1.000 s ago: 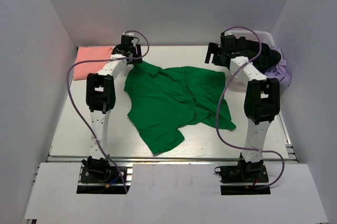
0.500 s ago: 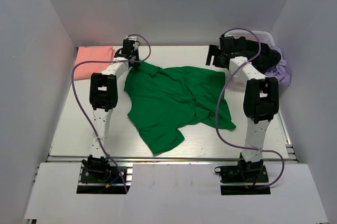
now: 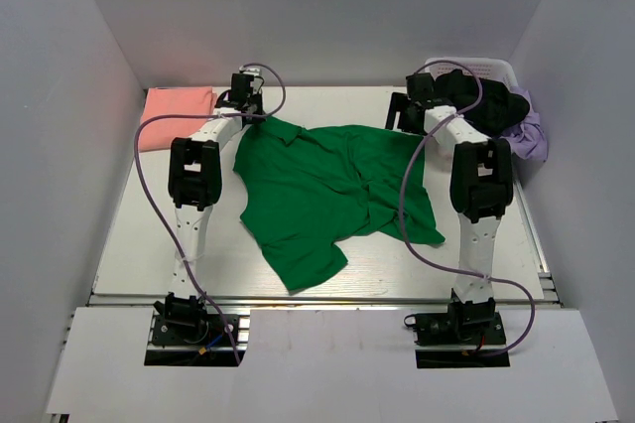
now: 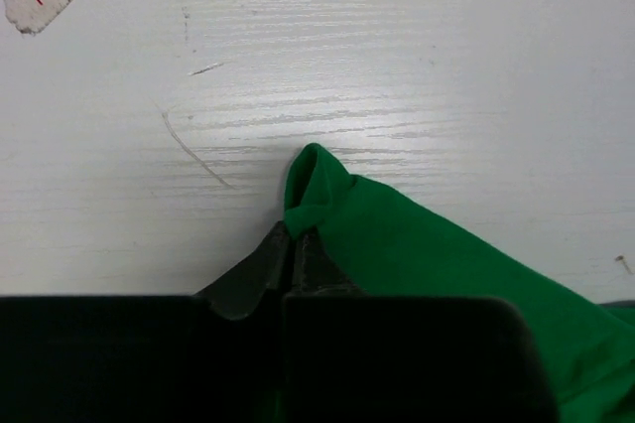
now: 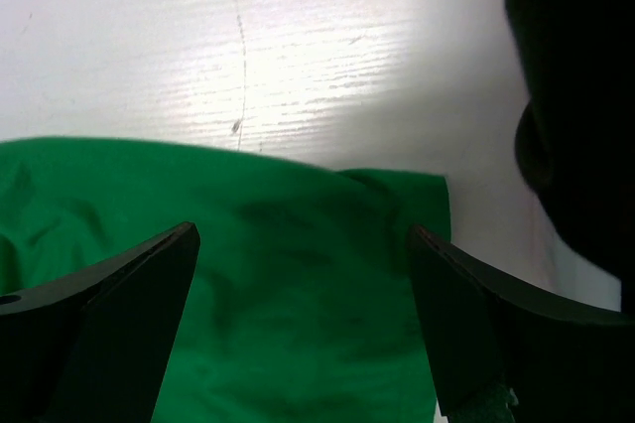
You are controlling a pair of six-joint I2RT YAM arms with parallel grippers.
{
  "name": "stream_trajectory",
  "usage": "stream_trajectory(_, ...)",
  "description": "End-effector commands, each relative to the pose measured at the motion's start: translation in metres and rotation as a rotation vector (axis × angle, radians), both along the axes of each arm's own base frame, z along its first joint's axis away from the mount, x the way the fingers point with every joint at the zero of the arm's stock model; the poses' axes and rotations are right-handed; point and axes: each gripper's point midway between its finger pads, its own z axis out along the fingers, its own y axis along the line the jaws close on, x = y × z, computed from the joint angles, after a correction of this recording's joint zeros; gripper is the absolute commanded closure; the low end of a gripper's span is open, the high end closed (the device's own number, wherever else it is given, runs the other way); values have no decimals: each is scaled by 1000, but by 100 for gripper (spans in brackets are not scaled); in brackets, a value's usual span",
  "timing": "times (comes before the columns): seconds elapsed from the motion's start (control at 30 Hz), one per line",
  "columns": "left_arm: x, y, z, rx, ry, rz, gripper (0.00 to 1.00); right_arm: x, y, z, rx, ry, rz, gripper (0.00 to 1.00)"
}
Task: Fold and stack the t-shirts
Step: Flatten out the tshirt
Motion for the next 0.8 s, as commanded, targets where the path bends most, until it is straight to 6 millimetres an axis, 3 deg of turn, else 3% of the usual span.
stream_trajectory(0.0,4,-1,60,-19,-90,-28,95,12,-9,2,-38,-16,-78,10)
stream_trajectory(0.03,3,-2,64,-24,-89,-35,100,12,-8,4,-36,-15,-101,10)
stream_trajectory(0.1,2,-2,65,-23,-84,-35,100,10,-18,-3,-68,-2,-162,10)
stream_trajectory(0.17,0,-2,80,-26,-104,-35,100,7,-20,-8,-70,11,-192,10)
stream_trajectory(0.23,-6,-1,78,-24,-92,-35,100,4,-24,-15,-73,26,-230,10)
stream_trajectory(0.57,-29,-1,120,-35,-130,-58,100,2,-19,-52,-49,110,-269,11)
stream_trajectory(0.67,-39,1,123,-35,-124,-58,100,4,-8,-61,-6,122,-241,22)
stream_trajectory(0.7,-40,0,128,-42,-137,-66,100,3,-7,-65,-3,128,-230,30)
stream_trajectory(0.73,-40,0,132,-43,-148,-66,100,7,0,-64,24,114,-211,51)
stream_trajectory(0.77,-42,0,133,-36,-149,-71,100,7,0,-65,26,114,-210,63)
